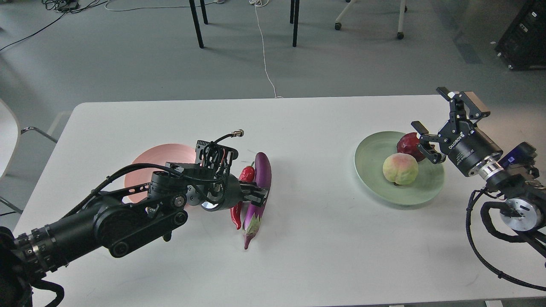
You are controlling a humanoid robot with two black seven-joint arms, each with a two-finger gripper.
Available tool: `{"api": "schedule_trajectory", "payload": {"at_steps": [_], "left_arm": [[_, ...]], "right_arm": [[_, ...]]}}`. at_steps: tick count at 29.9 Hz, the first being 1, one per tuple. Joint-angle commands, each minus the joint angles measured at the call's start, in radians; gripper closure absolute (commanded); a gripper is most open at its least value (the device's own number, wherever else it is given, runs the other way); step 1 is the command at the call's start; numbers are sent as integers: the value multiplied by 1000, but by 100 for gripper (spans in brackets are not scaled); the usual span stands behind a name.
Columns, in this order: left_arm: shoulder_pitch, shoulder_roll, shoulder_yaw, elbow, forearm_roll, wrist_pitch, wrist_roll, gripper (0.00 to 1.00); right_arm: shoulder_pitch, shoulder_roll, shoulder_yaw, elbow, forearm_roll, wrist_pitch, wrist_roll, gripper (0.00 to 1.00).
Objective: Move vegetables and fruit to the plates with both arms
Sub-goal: 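Reach the left gripper to the purple eggplant and grasp it, then lift the eggplant onto the pink plate and release it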
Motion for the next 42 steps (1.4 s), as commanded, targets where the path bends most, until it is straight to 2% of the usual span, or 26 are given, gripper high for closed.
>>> {"api": "schedule_trajectory", "payload": {"at_steps": [1, 7, 12, 20, 23, 26, 27, 34, 39, 40, 41, 42], "left_arm": [[-7, 4, -14, -11, -11, 0, 0, 75], [-74, 29, -31, -61, -209, 0, 35, 75], [-131, 139, -23, -84, -237, 0, 9, 74], [-123, 403, -7, -66, -196, 0, -138, 73], [-110, 483, 35, -54, -87, 0, -231, 73], [-105, 503, 70, -14, 17, 0, -316, 73], [-103, 505, 73, -6, 34, 0, -328, 72], [-87, 509, 75, 11, 44, 0, -331, 69], [-82, 509, 75, 57, 45, 0, -333, 59], [-82, 509, 75, 57, 44, 0, -333, 54], [-82, 508, 75, 57, 45, 0, -333, 46], [-82, 508, 73, 57, 44, 0, -333, 25]], "right_arm": [[-1, 0, 0, 0, 0, 0, 0, 2], [-1, 0, -2, 0, 0, 0, 0, 2], [0, 0, -2, -2, -1, 0, 0, 2], [-1, 2, -2, -2, -2, 0, 0, 2], [-1, 3, -2, -2, -2, 0, 0, 2], [0, 3, -2, -2, -3, 0, 0, 2], [0, 5, -2, -2, -3, 0, 0, 2], [-1, 2, -2, -2, -3, 0, 0, 2], [-3, 0, -2, 0, -3, 0, 0, 2], [-3, 0, -2, 0, -3, 0, 0, 1], [-3, 0, -2, 0, -3, 0, 0, 1], [-3, 0, -2, 0, -3, 0, 0, 2]]}}
